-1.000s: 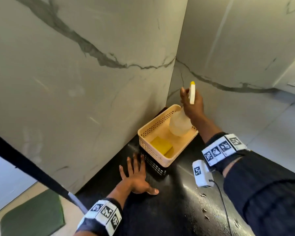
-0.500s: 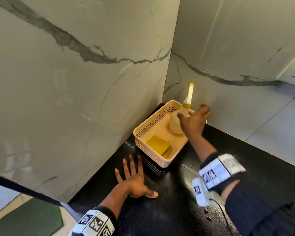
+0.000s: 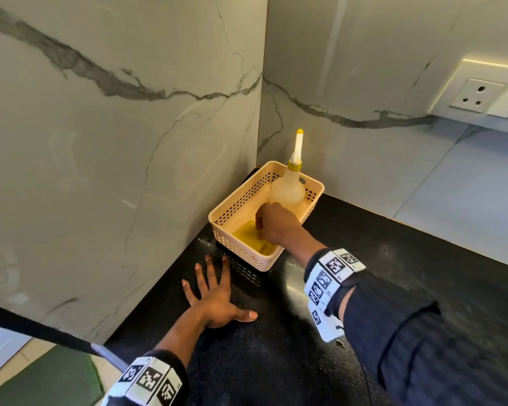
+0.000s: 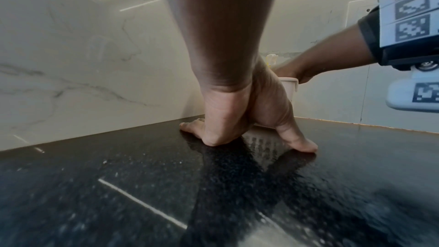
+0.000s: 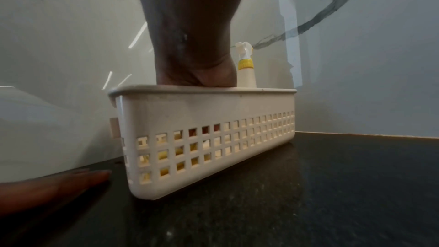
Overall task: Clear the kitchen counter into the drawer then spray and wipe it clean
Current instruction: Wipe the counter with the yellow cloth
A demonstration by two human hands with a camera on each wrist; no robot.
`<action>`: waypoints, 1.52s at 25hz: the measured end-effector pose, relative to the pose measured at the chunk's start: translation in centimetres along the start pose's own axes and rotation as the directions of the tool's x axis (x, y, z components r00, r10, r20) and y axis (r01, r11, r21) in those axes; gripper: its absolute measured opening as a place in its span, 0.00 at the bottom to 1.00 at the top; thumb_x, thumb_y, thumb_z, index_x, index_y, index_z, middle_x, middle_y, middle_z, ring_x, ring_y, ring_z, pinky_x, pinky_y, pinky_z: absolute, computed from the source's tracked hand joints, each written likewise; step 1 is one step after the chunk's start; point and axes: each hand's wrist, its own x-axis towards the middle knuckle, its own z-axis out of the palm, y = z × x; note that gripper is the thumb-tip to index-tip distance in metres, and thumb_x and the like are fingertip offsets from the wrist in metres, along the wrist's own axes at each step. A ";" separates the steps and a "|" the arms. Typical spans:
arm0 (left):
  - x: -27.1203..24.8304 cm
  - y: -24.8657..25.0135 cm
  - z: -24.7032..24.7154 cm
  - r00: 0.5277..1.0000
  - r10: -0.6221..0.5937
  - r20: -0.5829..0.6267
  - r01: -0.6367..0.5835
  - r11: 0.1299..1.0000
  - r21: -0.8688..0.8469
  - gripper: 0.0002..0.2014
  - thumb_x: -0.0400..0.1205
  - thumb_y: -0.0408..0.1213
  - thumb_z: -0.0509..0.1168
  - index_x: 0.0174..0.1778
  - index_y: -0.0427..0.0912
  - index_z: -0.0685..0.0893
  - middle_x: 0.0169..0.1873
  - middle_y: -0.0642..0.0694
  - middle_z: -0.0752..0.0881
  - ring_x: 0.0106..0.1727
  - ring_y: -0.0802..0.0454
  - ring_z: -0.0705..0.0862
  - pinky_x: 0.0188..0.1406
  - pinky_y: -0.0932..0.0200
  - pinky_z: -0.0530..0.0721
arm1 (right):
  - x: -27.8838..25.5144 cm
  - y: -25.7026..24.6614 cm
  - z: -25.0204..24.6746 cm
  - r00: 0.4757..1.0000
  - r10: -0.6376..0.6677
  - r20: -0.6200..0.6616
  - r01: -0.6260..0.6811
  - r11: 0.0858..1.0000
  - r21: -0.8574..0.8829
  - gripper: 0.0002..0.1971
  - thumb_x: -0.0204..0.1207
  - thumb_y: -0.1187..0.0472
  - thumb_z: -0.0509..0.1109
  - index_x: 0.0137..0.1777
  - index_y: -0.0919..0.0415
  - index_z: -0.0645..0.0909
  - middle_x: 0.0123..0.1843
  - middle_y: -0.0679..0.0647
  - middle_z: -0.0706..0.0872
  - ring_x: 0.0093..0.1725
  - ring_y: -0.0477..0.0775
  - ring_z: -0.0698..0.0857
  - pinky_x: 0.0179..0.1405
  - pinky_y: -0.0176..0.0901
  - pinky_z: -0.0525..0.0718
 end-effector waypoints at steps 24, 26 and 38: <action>-7.2 23.4 2.2 0.500 0.720 -0.481 -0.864 0.381 -0.329 0.04 0.81 0.43 0.71 0.48 0.49 0.89 0.42 0.53 0.89 0.45 0.57 0.87 0.46 0.49 0.86 | -27.9 20.0 -3.4 0.922 0.388 0.015 0.123 -0.328 0.937 0.13 0.71 0.56 0.72 0.53 0.60 0.90 0.53 0.63 0.89 0.55 0.63 0.86 0.56 0.55 0.84; -6.3 24.3 1.3 0.556 0.692 -0.461 -0.830 0.490 -0.265 0.09 0.81 0.49 0.69 0.41 0.48 0.88 0.35 0.50 0.87 0.36 0.57 0.83 0.37 0.52 0.80 | -27.9 20.5 -2.7 0.955 0.294 0.030 0.053 -0.271 0.961 0.30 0.66 0.42 0.78 0.63 0.60 0.85 0.62 0.62 0.89 0.61 0.64 0.87 0.59 0.58 0.85; 3.9 16.7 3.2 0.835 0.332 -0.439 -0.405 0.911 -0.081 0.34 0.79 0.56 0.69 0.77 0.42 0.70 0.74 0.40 0.70 0.75 0.42 0.71 0.74 0.47 0.71 | -13.3 25.5 -6.9 0.507 0.636 -0.581 0.060 0.647 0.760 0.15 0.70 0.60 0.80 0.54 0.61 0.82 0.49 0.58 0.87 0.46 0.58 0.83 0.45 0.47 0.79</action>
